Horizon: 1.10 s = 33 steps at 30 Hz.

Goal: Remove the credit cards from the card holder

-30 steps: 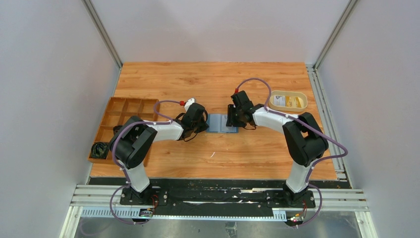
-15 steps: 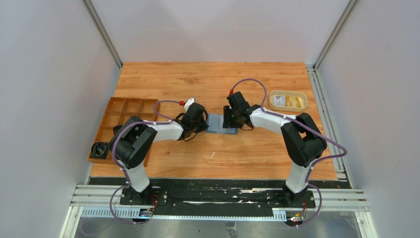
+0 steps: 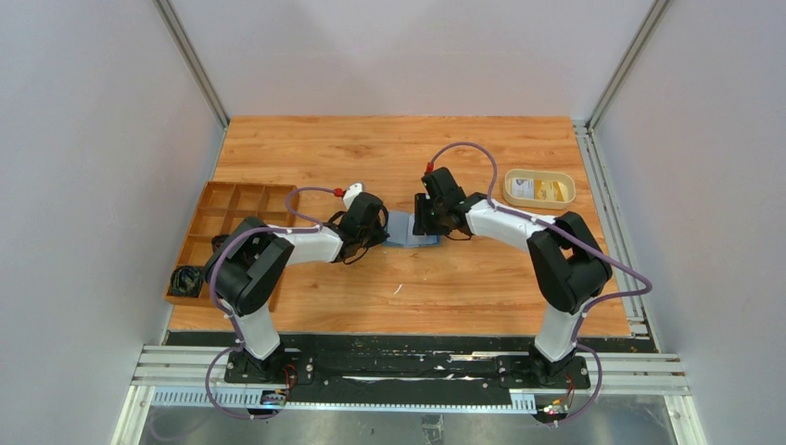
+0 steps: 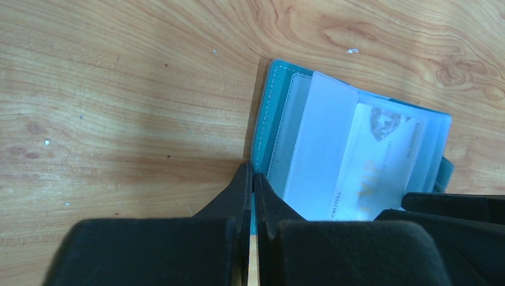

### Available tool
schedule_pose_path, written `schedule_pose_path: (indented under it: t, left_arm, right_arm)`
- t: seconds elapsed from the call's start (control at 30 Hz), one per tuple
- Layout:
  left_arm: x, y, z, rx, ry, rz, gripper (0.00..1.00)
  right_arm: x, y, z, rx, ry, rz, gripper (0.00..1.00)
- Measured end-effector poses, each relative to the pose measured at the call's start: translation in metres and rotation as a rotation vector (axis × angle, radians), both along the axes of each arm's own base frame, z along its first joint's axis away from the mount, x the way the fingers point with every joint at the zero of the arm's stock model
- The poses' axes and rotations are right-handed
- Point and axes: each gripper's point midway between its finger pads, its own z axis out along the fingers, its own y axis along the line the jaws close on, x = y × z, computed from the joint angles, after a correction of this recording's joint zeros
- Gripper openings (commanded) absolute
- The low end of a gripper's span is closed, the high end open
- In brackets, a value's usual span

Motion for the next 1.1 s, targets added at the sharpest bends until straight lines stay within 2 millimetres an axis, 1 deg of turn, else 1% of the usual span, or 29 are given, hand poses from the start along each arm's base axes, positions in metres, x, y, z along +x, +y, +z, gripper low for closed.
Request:
schedule_pose_path:
  t: [0.13,0.2,0.27,0.33,0.5,0.63,0.8,0.87,0.97,1.0,1.03,1.1]
  left_arm:
    - [0.0,0.0,0.0,0.001,-0.001,0.002,0.0]
    - [0.0,0.0,0.0,-0.001,-0.002,0.002,0.0]
    - [0.0,-0.003,0.001,-0.011,-0.001,-0.007,0.0]
    - [-0.001,-0.005,0.001,-0.018,0.002,-0.014,0.0]
    - [-0.002,-0.006,0.001,-0.021,0.005,-0.018,0.0]
    - [-0.002,-0.006,0.0,-0.022,0.005,-0.019,0.0]
    - [-0.002,-0.006,0.0,-0.025,0.002,-0.019,0.0]
    - [-0.002,-0.006,0.0,-0.025,0.001,-0.019,0.0]
    - [-0.002,-0.006,0.0,-0.025,0.001,-0.019,0.0]
    - [-0.002,-0.006,0.0,-0.026,0.001,-0.019,0.0]
    - [-0.002,-0.006,0.0,-0.026,0.001,-0.019,0.0]
    - [-0.002,-0.006,0.0,-0.026,0.001,-0.019,0.0]
  right_arm:
    - [0.006,0.009,0.018,0.052,-0.046,0.008,0.44]
    - [0.009,0.019,0.031,0.107,-0.078,0.021,0.44]
    - [0.009,0.038,0.046,0.177,-0.116,0.056,0.44]
    - [0.006,0.05,0.053,0.217,-0.126,0.082,0.44]
    - [0.001,0.065,0.058,0.273,-0.122,0.118,0.44]
    - [0.0,0.071,0.048,0.291,-0.09,0.126,0.44]
    - [0.003,0.066,0.048,0.303,-0.093,0.11,0.44]
    - [0.005,0.054,0.048,0.309,-0.088,0.08,0.44]
    - [0.016,0.036,0.043,0.316,-0.083,0.033,0.44]
    - [0.015,0.034,0.04,0.321,-0.073,0.027,0.44]
    - [0.02,0.023,0.035,0.323,-0.065,-0.002,0.44]
    - [0.02,0.016,0.026,0.329,-0.046,-0.019,0.44]
